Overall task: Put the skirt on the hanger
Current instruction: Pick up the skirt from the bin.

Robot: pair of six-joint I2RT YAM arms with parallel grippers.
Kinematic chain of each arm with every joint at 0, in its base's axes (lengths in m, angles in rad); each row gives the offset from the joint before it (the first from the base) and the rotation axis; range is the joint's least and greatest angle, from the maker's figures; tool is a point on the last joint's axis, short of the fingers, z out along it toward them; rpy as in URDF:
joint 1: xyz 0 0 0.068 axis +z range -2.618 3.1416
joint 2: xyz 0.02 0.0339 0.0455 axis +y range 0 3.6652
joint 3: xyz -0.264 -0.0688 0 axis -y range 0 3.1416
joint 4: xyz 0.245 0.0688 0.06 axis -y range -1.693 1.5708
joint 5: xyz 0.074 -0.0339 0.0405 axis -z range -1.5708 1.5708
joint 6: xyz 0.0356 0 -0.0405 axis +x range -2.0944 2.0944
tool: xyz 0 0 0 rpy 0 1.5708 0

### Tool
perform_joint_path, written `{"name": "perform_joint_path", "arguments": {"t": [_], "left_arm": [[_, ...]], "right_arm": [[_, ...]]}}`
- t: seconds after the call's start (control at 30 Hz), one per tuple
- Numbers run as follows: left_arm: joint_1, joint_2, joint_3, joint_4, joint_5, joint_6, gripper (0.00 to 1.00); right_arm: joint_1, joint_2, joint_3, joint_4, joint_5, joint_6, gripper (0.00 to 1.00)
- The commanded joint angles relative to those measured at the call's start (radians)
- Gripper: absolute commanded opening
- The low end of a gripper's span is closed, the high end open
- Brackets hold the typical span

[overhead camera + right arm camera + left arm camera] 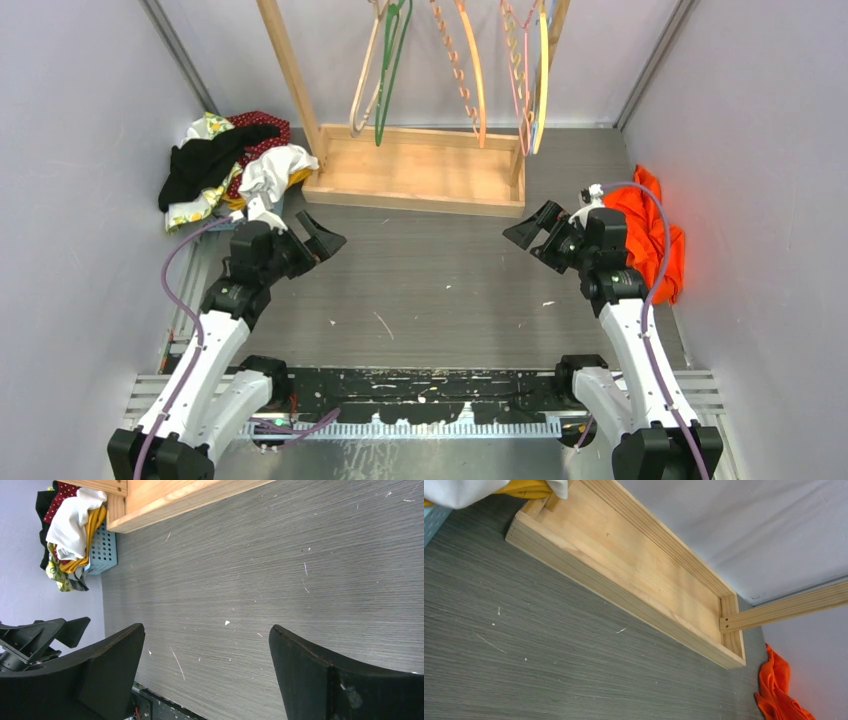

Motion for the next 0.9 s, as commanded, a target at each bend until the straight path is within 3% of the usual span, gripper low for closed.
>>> {"name": "perform_joint_path", "arguments": {"t": [0.0,0.5,0.63,0.87], "left_arm": [[0.005,0.008,0.059,0.01,0.033,0.034,0.99],[0.005,0.026,0.173,-0.148,-0.095,0.086,0.99],[0.005,0.09,0.312,-0.193,-0.201,0.118,1.0],[0.02,0.378,0.629,-0.272,-0.488,0.205,0.99]], "right_arm": [[-0.005,0.004,0.059,0.005,-0.029,-0.006,1.0],[-0.005,0.092,0.089,-0.036,-0.055,0.079,1.0],[-0.005,0.028,0.005,0.054,-0.127,0.152,1.0],[-0.004,-0.028,-0.008,0.083,-0.192,0.15,1.0]]}}
